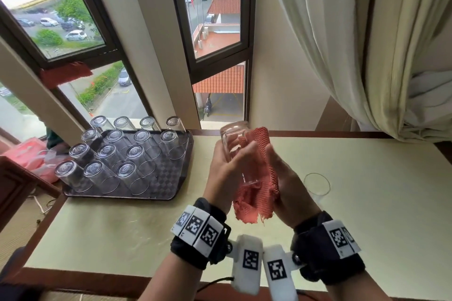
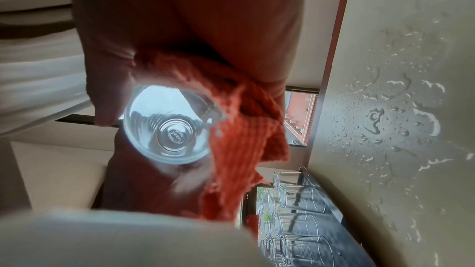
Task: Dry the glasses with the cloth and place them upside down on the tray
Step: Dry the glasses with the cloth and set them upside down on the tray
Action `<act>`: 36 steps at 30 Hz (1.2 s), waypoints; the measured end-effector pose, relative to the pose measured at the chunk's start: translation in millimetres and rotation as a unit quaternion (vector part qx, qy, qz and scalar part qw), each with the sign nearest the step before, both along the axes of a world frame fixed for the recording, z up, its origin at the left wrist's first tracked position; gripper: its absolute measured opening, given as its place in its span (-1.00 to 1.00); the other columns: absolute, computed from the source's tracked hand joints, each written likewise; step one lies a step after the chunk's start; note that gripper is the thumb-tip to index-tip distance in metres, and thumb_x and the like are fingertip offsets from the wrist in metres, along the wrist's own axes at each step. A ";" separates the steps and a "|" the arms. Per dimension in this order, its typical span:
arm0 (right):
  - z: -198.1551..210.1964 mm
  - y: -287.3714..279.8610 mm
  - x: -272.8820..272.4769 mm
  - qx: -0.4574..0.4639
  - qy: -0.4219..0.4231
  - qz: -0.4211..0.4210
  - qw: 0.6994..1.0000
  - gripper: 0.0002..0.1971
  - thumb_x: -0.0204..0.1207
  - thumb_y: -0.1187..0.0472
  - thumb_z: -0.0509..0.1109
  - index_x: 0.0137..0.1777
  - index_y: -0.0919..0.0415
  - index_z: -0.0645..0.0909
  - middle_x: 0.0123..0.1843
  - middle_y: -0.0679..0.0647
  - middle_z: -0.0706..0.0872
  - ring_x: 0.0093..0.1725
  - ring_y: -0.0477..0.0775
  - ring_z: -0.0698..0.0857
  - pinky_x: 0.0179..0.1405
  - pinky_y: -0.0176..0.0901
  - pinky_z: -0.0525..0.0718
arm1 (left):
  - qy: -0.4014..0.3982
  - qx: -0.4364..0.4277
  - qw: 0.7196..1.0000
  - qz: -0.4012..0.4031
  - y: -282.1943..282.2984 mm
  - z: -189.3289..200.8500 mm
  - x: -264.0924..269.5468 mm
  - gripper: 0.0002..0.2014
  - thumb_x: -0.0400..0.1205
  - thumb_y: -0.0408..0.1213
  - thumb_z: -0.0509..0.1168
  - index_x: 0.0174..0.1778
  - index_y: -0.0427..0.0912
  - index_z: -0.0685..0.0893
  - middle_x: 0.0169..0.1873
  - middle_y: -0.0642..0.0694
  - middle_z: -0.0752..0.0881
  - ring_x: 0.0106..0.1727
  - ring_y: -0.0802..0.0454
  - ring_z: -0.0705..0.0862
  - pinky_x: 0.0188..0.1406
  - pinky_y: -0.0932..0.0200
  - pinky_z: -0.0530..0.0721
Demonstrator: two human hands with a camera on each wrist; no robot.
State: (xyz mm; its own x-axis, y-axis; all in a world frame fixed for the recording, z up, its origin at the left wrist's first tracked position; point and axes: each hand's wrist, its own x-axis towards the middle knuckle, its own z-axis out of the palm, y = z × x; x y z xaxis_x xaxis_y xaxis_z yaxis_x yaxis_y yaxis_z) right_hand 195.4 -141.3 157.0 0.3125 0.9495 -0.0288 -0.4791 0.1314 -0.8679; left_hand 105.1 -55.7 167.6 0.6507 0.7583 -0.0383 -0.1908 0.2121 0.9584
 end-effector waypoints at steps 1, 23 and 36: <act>-0.8 -0.3 -0.2 -0.002 -0.017 0.008 1.000 -0.24 0.50 -0.22 0.44 0.58 0.23 0.42 0.44 0.33 0.64 0.43 0.36 0.64 0.32 0.25 0.67 | -0.018 -0.010 1.000 0.002 -0.5 3.3 -0.7 -0.39 0.47 -0.07 0.49 0.38 -0.25 0.52 0.17 -0.37 0.69 0.05 -0.14 0.78 -0.01 -0.09 0.83; 7.6 1.4 21.4 -0.070 0.212 -0.111 0.968 -0.30 0.67 -0.32 0.07 0.50 0.23 0.55 0.29 0.31 0.70 0.02 0.34 0.70 -0.36 0.00 0.81 | 0.043 -0.037 0.996 0.068 47.9 -13.8 -47.9 -0.39 0.15 -0.09 0.72 0.11 -0.04 0.70 -0.05 -0.14 0.87 -0.05 -0.13 0.86 -0.09 0.00 0.70; 7.4 14.0 -6.7 -0.029 -0.093 -0.157 0.983 -0.73 0.58 0.14 0.38 0.14 0.34 0.62 -0.13 0.25 0.66 -0.31 0.13 0.66 -0.36 -0.09 0.71 | -0.018 -0.080 0.993 0.081 36.5 -9.1 -38.5 -0.58 0.34 -0.21 0.60 0.10 -0.08 0.69 0.00 -0.24 0.85 -0.08 -0.15 0.87 -0.28 0.13 0.73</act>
State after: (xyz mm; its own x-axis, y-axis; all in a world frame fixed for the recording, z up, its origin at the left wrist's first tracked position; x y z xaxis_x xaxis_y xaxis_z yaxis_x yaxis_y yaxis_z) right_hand 188.7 -127.3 164.4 0.5949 0.8038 0.0061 -0.2549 0.1959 -0.9469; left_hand 66.6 -19.2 158.5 0.5237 0.8396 -0.1447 -0.2693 0.3243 0.9068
